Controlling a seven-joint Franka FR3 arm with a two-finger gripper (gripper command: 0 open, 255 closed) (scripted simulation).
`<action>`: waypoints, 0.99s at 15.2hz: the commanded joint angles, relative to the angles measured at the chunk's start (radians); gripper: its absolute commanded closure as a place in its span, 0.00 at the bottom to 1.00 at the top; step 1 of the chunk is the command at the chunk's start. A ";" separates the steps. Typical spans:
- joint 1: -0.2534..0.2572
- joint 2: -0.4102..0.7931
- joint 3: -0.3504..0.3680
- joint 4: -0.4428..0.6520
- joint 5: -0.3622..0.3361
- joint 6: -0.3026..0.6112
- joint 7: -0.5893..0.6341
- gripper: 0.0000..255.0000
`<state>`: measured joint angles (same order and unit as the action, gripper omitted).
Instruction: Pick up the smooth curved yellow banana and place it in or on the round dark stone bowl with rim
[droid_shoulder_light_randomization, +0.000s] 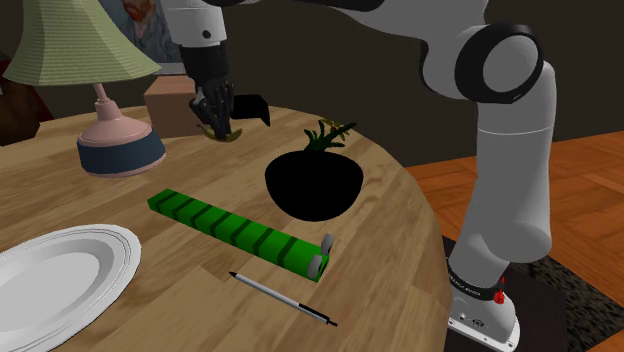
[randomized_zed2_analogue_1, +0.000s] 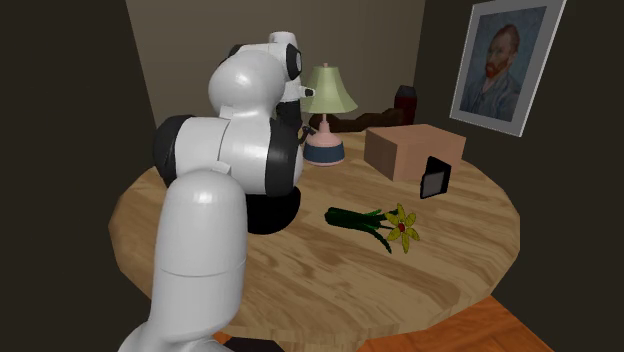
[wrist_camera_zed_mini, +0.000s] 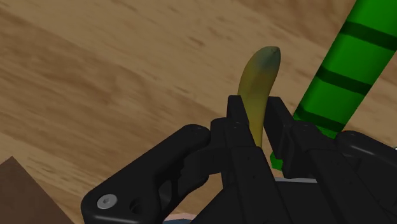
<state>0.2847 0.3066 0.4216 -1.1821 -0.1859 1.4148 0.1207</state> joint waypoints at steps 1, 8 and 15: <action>0.009 0.015 0.001 0.051 -0.007 -0.037 0.001 1.00; 0.016 0.006 0.005 0.114 -0.007 -0.109 -0.001 1.00; -0.073 -0.370 -0.008 -0.347 0.148 0.010 -0.047 1.00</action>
<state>0.2204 -0.0062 0.4193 -1.4592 -0.0618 1.4065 0.0828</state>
